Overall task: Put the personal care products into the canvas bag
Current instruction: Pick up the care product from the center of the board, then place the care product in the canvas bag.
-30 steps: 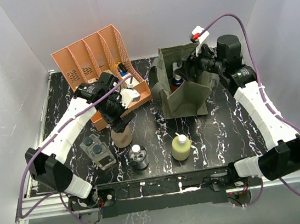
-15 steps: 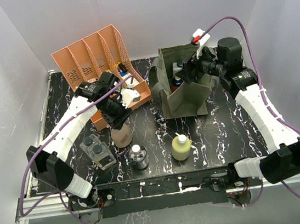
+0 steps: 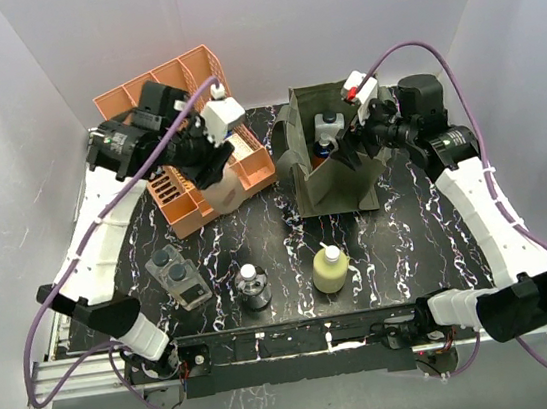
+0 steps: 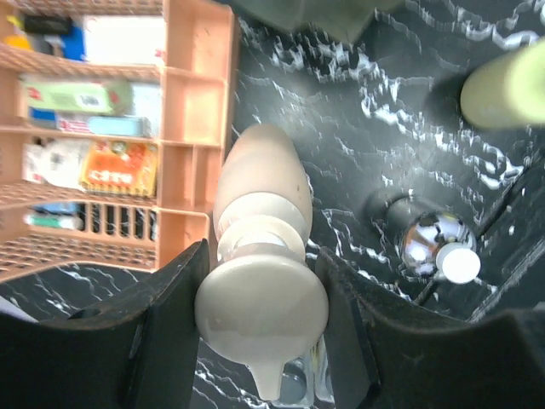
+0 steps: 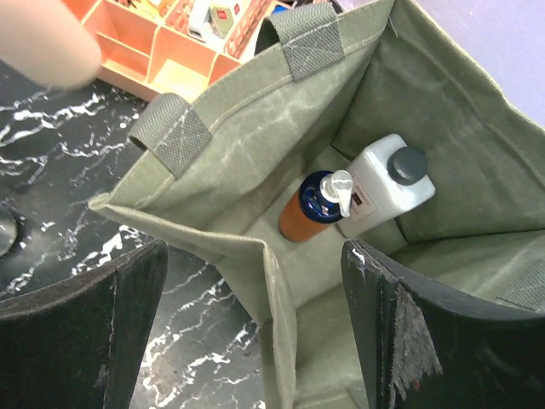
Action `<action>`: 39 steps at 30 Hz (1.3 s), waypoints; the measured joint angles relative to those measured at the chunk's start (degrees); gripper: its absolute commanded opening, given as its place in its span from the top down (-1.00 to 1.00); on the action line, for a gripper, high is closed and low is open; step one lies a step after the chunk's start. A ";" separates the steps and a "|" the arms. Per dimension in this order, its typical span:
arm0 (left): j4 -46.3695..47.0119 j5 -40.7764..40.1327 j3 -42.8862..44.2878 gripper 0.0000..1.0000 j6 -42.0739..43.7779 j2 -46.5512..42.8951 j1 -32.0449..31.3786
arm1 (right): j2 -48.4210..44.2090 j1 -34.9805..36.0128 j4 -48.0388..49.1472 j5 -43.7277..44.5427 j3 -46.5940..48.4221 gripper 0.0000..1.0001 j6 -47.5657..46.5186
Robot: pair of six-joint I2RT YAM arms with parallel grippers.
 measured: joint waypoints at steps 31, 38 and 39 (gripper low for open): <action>34.60 16.02 28.48 1.00 -19.71 17.29 -2.45 | 8.15 -0.11 -14.32 0.66 4.15 0.69 -12.94; 41.33 15.15 30.91 1.00 -22.80 22.47 -7.50 | 4.94 -0.11 -13.92 0.66 3.19 0.73 -12.17; 41.83 14.84 31.47 1.00 -22.99 23.43 -8.17 | 4.28 -0.11 -13.84 0.66 2.71 0.76 -11.98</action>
